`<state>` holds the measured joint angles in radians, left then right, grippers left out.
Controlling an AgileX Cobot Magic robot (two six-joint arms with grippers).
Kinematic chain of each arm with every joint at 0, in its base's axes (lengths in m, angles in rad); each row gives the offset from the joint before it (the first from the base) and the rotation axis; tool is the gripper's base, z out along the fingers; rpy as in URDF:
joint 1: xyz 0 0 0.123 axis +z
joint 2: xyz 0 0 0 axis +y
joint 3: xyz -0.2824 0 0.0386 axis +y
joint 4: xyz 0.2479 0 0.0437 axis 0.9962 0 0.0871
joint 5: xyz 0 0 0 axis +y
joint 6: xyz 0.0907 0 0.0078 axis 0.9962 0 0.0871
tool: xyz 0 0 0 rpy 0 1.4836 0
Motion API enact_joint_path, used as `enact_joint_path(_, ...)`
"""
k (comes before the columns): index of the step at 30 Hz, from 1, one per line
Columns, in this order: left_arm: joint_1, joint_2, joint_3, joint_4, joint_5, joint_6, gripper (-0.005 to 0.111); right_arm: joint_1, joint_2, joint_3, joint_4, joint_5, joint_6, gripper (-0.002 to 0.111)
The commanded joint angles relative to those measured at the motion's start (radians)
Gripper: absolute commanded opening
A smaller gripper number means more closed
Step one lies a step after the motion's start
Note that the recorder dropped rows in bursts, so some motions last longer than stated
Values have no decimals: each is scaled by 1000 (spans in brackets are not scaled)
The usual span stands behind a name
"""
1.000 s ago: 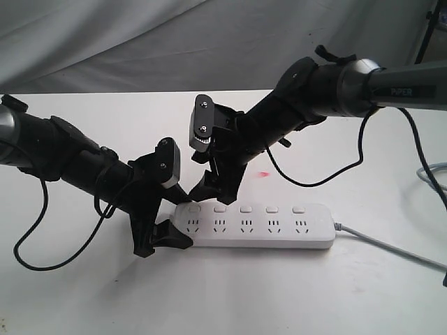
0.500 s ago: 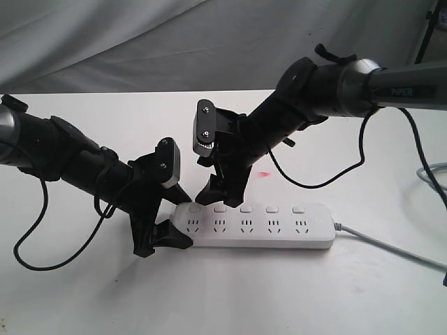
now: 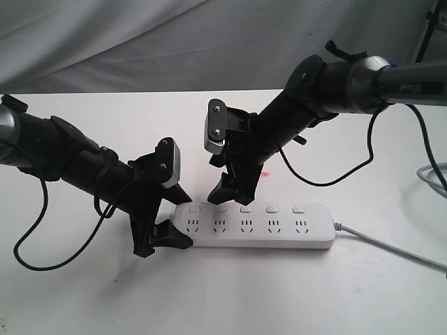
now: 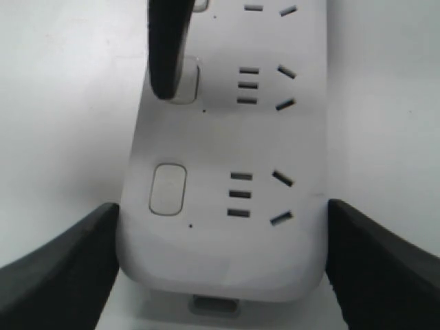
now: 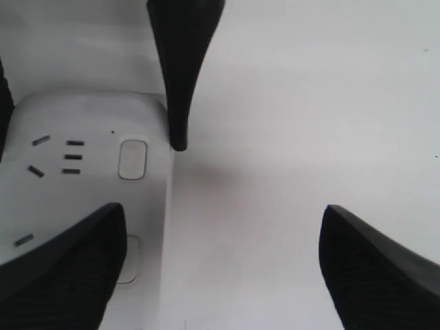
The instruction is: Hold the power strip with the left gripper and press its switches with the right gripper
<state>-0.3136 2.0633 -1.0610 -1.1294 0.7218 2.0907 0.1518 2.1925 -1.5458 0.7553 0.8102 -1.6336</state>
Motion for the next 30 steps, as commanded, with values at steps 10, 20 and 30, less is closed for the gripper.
enact_joint_path(10, -5, 2, -4, 9, -12, 3, 0, -3, -9, 3, -5, 14, 6, 71)
enact_joint_path(20, -5, 2, -4, 9, -12, 3, 0, -3, 10, 3, -9, 8, -3, 71)
enact_joint_path(30, -5, 2, -4, 9, -12, 3, 0, -3, 34, 14, -28, -18, -17, 71)
